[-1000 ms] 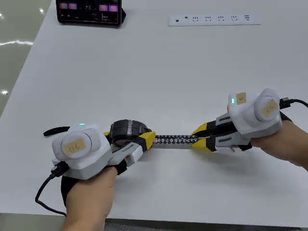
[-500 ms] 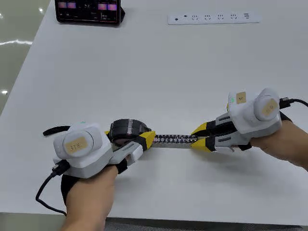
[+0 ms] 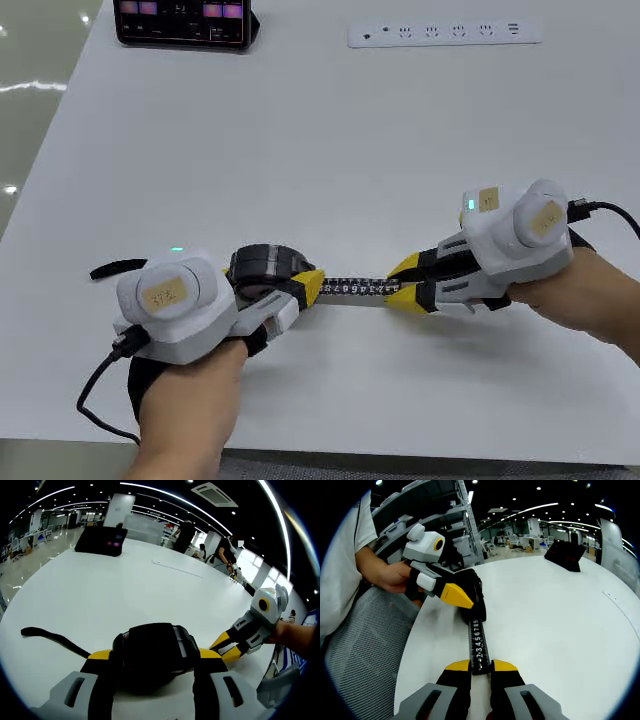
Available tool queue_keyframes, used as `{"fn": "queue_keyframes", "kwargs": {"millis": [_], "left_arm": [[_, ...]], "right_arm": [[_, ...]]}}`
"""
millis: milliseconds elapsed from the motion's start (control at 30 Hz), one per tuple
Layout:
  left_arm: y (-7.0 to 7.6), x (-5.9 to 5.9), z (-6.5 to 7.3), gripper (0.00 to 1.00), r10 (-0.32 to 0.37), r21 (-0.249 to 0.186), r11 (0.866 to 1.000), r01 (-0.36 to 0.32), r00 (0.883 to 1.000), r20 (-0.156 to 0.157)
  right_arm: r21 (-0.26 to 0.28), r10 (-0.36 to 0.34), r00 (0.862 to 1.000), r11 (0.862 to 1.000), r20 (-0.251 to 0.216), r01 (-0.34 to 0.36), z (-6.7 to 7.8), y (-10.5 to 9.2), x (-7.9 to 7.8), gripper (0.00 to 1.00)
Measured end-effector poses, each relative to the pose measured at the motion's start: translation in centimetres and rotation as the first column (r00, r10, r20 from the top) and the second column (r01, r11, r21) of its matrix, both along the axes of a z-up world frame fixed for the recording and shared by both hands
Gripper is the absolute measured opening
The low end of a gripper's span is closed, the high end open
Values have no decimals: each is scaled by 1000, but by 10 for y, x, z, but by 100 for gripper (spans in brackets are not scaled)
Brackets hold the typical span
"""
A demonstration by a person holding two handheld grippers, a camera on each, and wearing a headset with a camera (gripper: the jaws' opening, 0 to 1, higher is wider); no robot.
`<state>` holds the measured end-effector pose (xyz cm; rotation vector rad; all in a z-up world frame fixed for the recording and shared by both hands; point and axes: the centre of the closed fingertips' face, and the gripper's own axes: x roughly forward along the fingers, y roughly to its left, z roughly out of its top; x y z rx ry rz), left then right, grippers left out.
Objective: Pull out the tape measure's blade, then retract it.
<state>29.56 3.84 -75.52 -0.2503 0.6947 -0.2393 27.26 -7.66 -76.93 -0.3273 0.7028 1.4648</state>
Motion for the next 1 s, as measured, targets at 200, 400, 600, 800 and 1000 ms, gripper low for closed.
{"fn": "queue_keyframes", "kwargs": {"millis": [200, 400, 600, 800, 1000], "left_arm": [[1, 0, 0, 59, 4, -8, 1000, -4, 1000, -7], [0, 0, 0, 59, 2, -5, 1000, -2, 1000, -11], [0, 0, 0, 58, -1, 13, 1000, 1, 1000, -18], [-1, 1, 0, 59, 4, 21, 1000, -4, 1000, -25], [0, 1, 0, 60, 10, 8, 1000, -10, 1000, -18]], "right_arm": [[4, 19, 1000, 1000, 6, -19, 3, 6, 1, 11], [-1, 31, 999, 1000, 20, -31, 1, 8, 3, 10], [-13, 40, 999, 999, 34, -39, -2, 9, 3, 10], [-26, 41, 998, 999, 48, -40, -4, 8, 6, 10], [-27, 38, 998, 999, 48, -37, -4, 8, 4, 11]]}}
